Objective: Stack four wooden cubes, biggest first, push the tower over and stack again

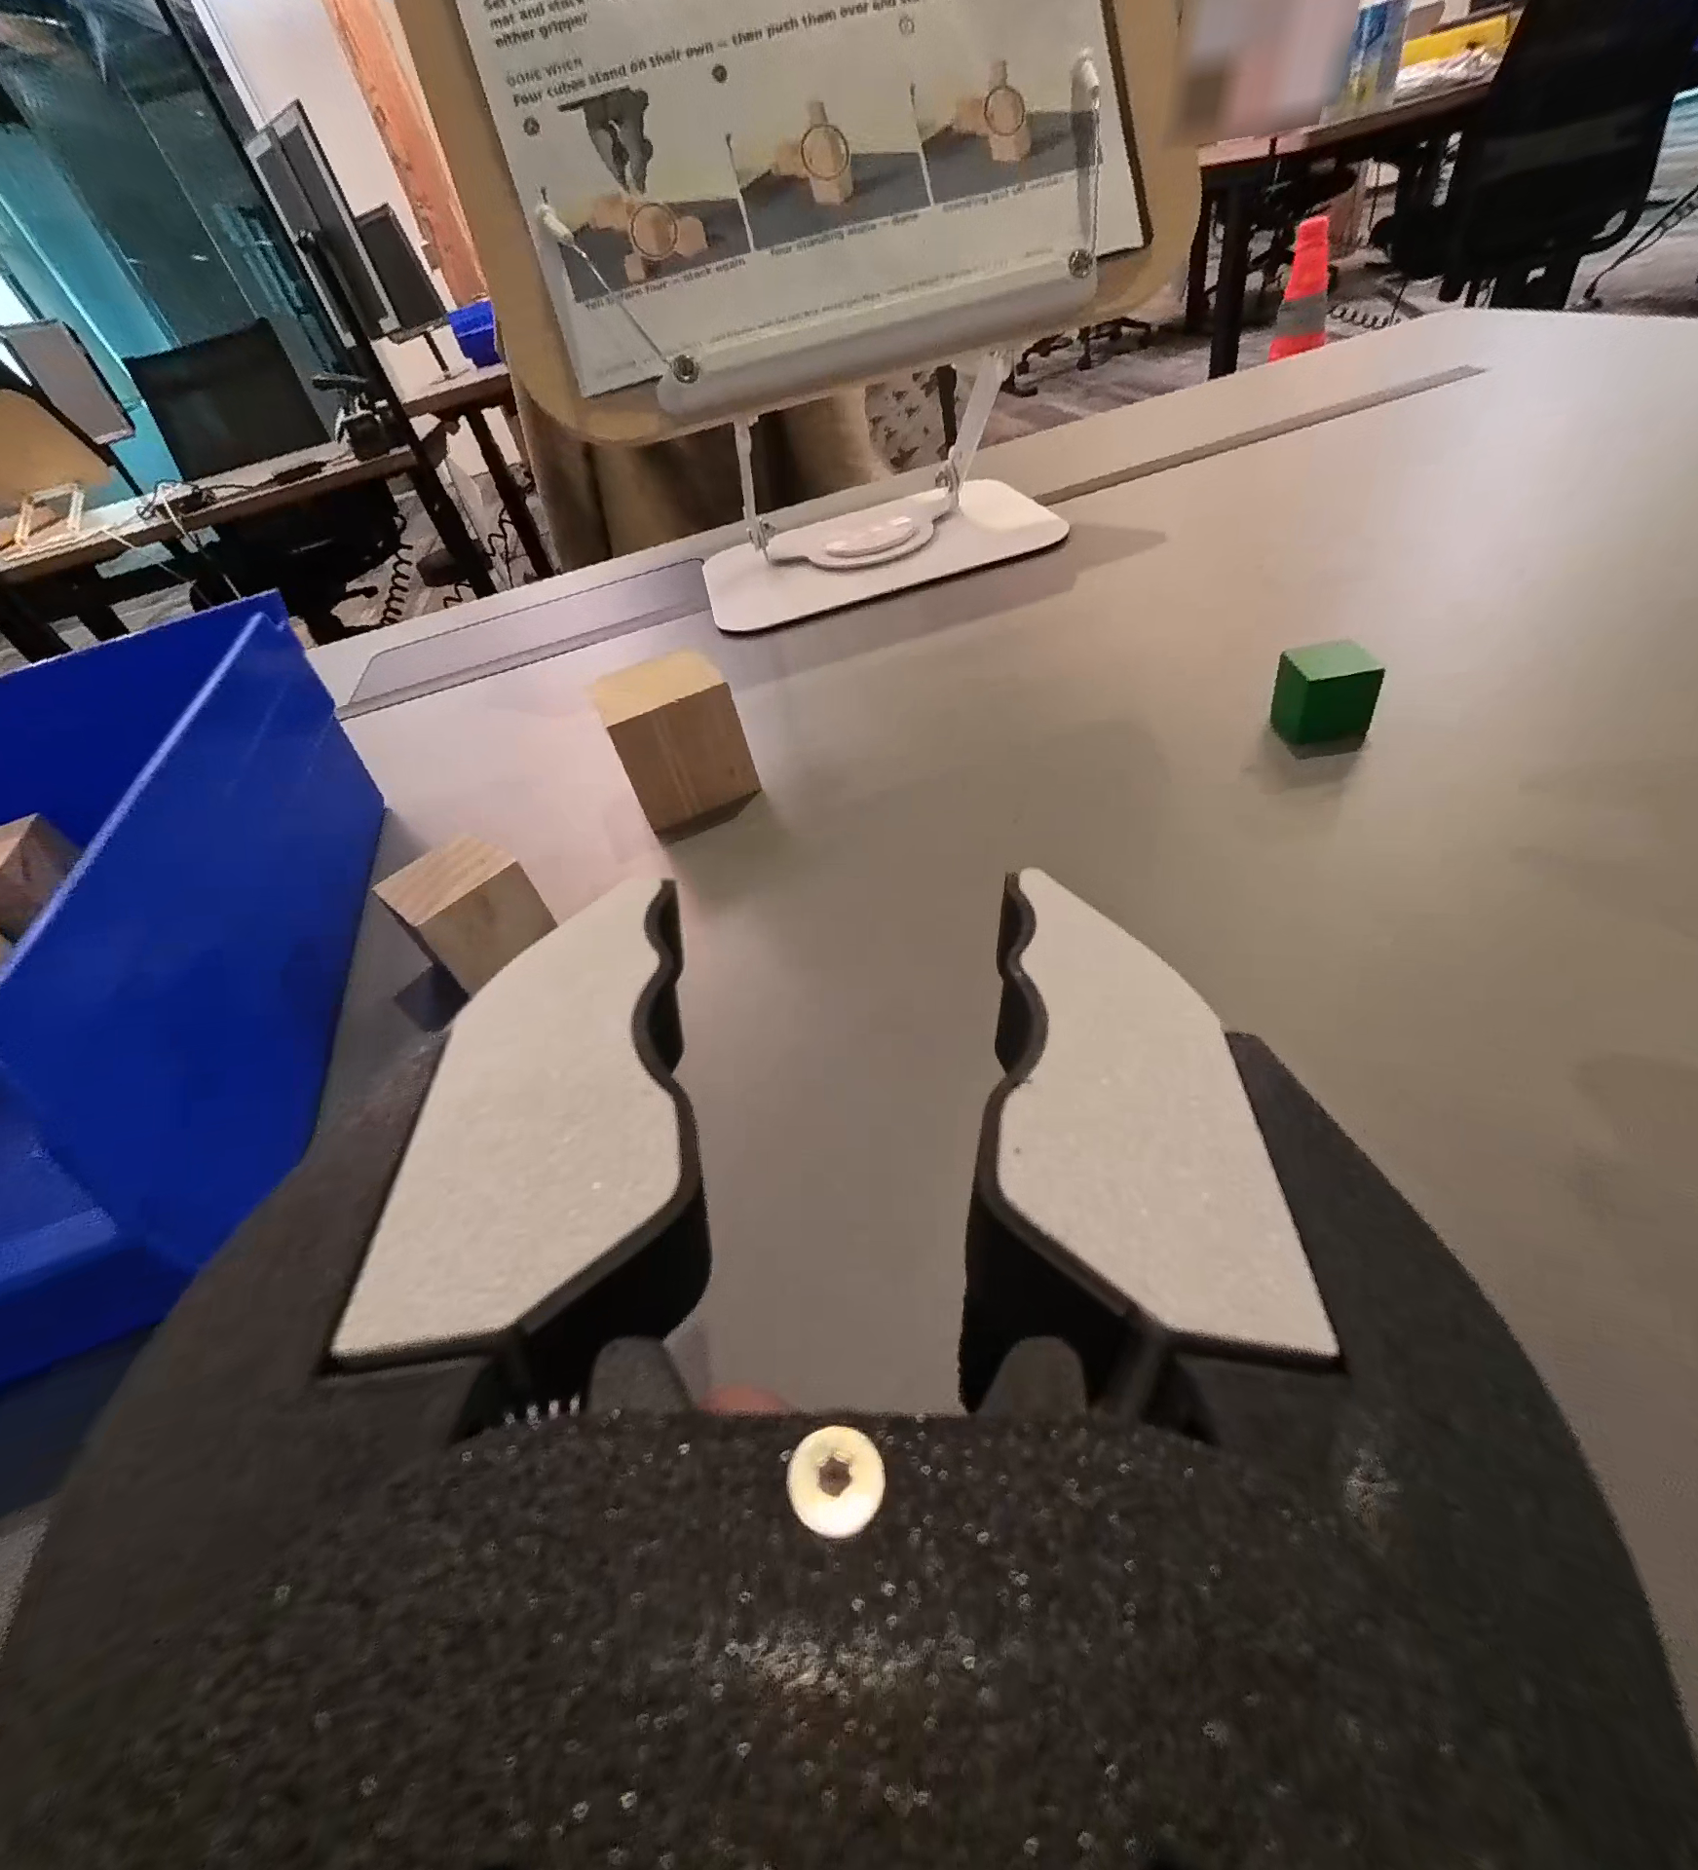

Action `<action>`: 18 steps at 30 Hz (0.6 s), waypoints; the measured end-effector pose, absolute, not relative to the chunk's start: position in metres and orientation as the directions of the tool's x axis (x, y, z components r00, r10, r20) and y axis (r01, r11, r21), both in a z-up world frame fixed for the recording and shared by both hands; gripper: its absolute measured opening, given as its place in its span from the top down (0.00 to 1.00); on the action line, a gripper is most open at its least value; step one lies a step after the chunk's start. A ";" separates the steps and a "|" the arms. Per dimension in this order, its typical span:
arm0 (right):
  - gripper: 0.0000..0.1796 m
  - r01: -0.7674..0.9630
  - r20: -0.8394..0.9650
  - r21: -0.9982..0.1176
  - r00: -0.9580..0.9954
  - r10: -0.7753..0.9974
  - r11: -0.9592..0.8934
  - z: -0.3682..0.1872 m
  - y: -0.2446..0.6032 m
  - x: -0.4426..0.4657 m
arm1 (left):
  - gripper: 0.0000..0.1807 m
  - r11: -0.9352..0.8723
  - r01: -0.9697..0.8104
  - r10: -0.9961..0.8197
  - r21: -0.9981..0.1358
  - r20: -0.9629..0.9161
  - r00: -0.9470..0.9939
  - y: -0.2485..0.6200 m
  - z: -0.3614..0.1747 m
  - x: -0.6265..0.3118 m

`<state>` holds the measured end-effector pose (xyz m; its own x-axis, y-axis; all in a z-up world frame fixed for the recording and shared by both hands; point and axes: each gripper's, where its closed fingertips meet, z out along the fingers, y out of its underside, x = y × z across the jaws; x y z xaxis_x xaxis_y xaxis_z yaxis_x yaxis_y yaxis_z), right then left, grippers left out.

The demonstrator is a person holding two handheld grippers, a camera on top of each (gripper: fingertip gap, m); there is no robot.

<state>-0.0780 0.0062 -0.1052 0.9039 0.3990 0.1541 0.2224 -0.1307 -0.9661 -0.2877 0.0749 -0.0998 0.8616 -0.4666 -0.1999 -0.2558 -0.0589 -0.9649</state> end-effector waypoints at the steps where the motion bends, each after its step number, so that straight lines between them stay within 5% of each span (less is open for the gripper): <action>1: 0.84 0.224 0.156 -0.966 0.905 0.396 -0.131 -0.105 0.006 -0.077 | 0.67 -0.064 -0.249 -0.467 -0.966 -0.192 0.863 0.075 -0.100 -0.288; 18: 0.86 0.213 0.166 -0.973 0.918 0.360 -0.094 -0.100 0.004 -0.073 | 0.69 -0.075 -0.259 -0.441 -0.963 -0.201 0.875 0.077 -0.101 -0.290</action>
